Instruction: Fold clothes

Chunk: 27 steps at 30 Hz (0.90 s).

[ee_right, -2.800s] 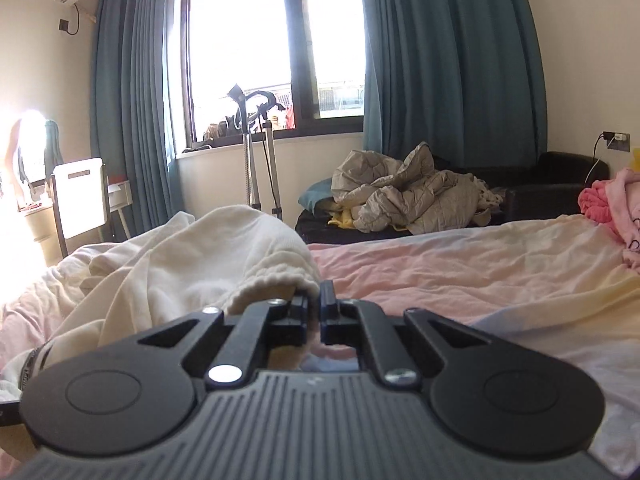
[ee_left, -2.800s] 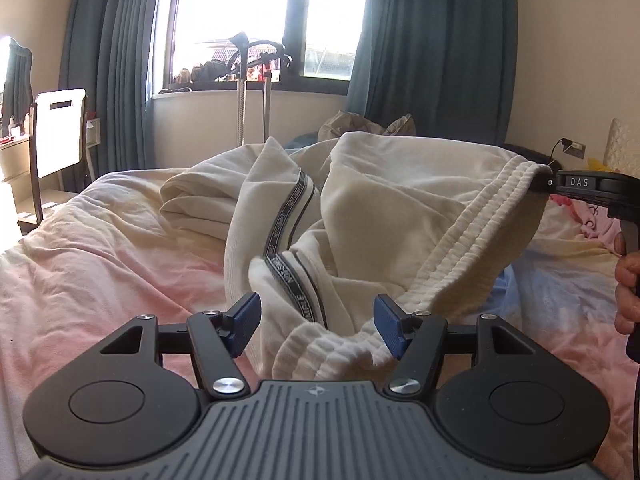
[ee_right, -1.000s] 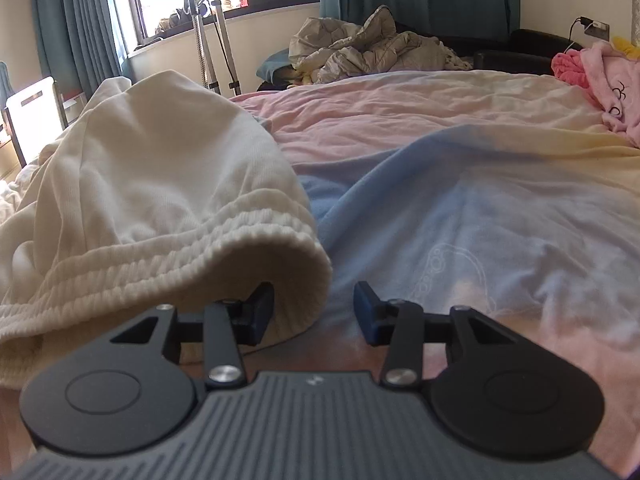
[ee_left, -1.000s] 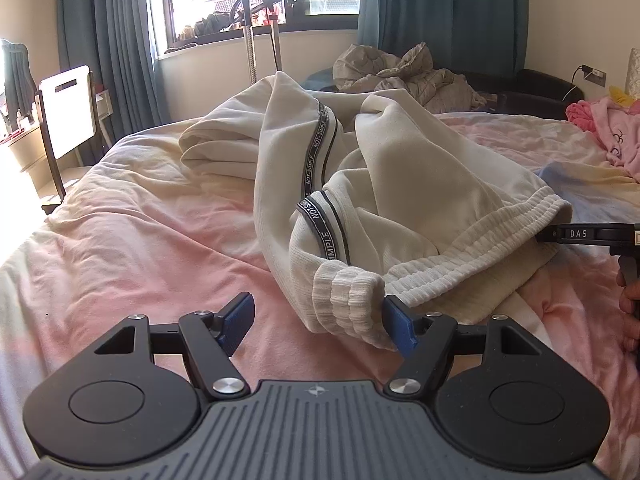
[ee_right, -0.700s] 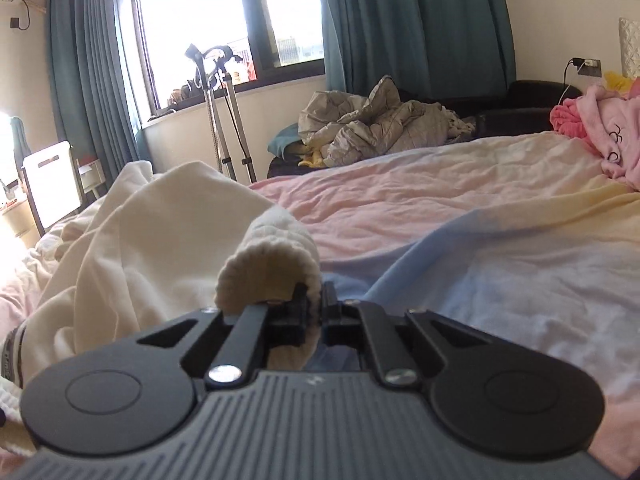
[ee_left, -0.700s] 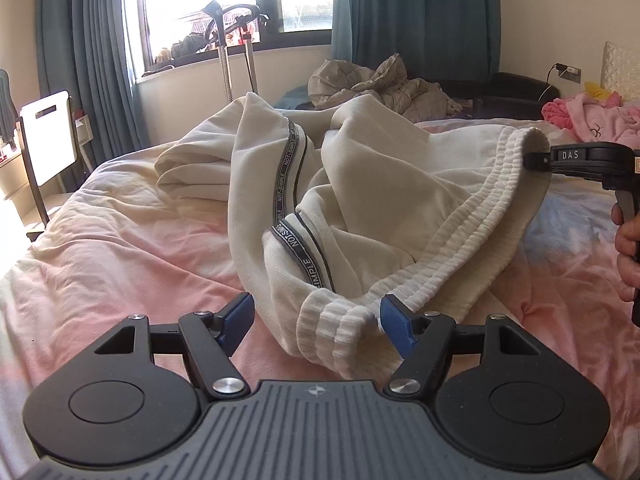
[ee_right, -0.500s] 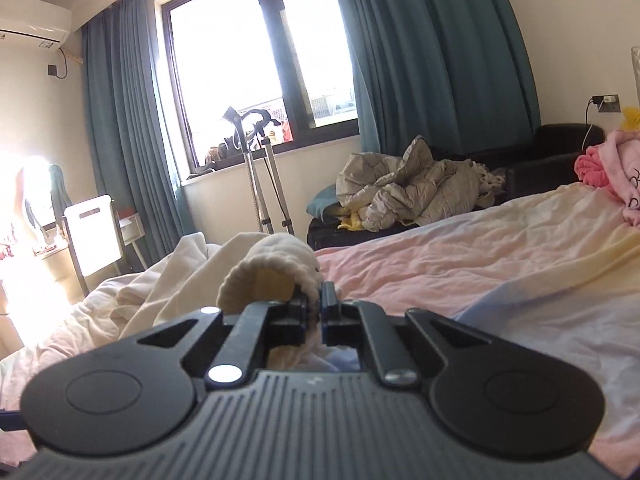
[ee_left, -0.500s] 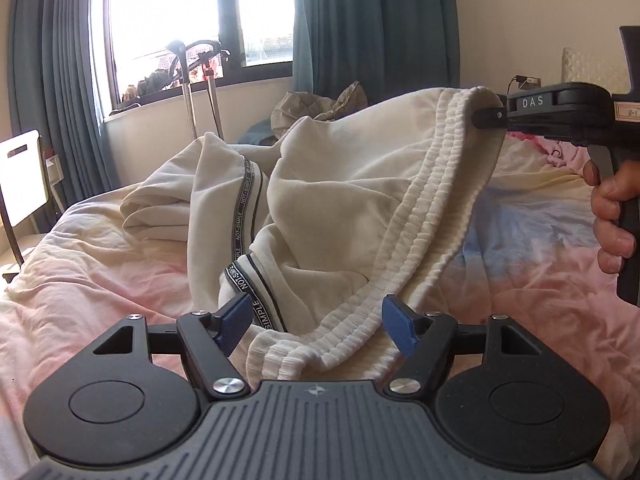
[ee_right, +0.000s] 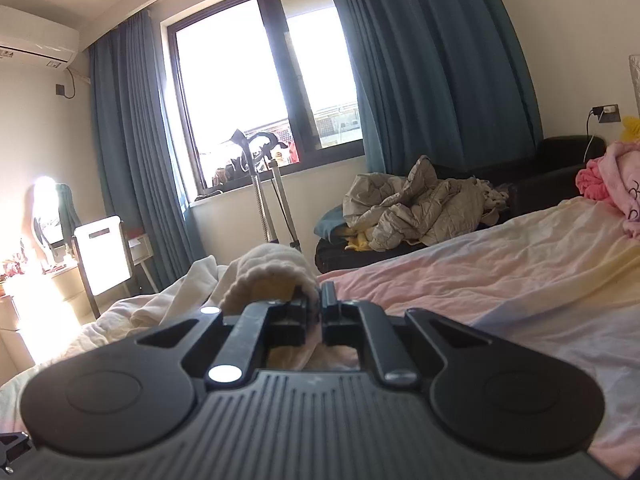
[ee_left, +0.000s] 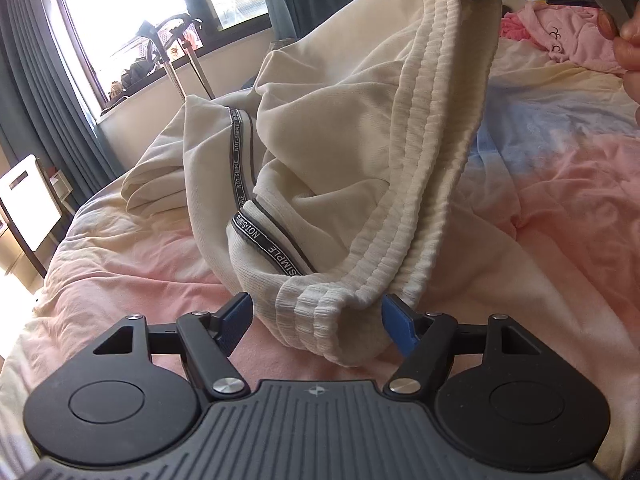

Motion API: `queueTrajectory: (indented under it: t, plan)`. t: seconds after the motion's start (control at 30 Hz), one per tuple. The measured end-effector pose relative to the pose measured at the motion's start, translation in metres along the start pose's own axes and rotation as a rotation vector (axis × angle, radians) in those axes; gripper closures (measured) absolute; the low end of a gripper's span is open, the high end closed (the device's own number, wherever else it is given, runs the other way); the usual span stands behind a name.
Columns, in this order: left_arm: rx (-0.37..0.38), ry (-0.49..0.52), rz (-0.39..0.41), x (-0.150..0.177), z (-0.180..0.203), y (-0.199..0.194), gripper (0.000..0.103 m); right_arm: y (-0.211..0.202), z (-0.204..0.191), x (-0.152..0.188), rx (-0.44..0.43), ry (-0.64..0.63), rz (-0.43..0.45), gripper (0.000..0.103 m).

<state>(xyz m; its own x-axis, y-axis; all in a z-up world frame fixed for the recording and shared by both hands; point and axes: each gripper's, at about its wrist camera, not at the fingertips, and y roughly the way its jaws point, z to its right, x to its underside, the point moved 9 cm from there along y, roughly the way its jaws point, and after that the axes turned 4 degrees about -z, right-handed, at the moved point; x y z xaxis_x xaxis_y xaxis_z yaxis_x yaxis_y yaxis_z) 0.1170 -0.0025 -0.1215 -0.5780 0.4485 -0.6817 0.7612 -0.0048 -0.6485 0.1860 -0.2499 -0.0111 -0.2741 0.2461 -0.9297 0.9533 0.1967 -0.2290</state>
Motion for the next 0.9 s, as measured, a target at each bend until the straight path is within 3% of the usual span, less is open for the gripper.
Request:
queueTrajectory:
  t: [0.23, 0.33, 0.57, 0.67, 0.73, 0.9]
  plan:
    - [-0.014, 0.019, -0.061, 0.010, -0.003, 0.005, 0.027, 0.005, 0.009, 0.007, 0.027, 0.022, -0.019, 0.096]
    - [-0.080, -0.015, -0.087, 0.011, -0.019, 0.014, 0.027, 0.005, 0.006, 0.010, 0.028, 0.004, -0.015, 0.096]
    - [-0.144, -0.149, -0.039, 0.003, -0.045, 0.012, 0.032, 0.009, 0.011, 0.018, 0.061, 0.018, -0.044, 0.096]
    - [-0.134, -0.267, -0.010, -0.001, -0.056, 0.011, 0.036, 0.021, 0.024, 0.040, 0.103, 0.019, -0.123, 0.096]
    - [-0.126, -0.344, 0.011, -0.003, -0.063, 0.010, 0.045, 0.030, 0.034, 0.057, 0.132, 0.022, -0.182, 0.096]
    - [-0.141, -0.374, 0.068, -0.011, -0.064, 0.002, 0.051, 0.049, 0.057, 0.099, 0.197, 0.032, -0.325, 0.092]
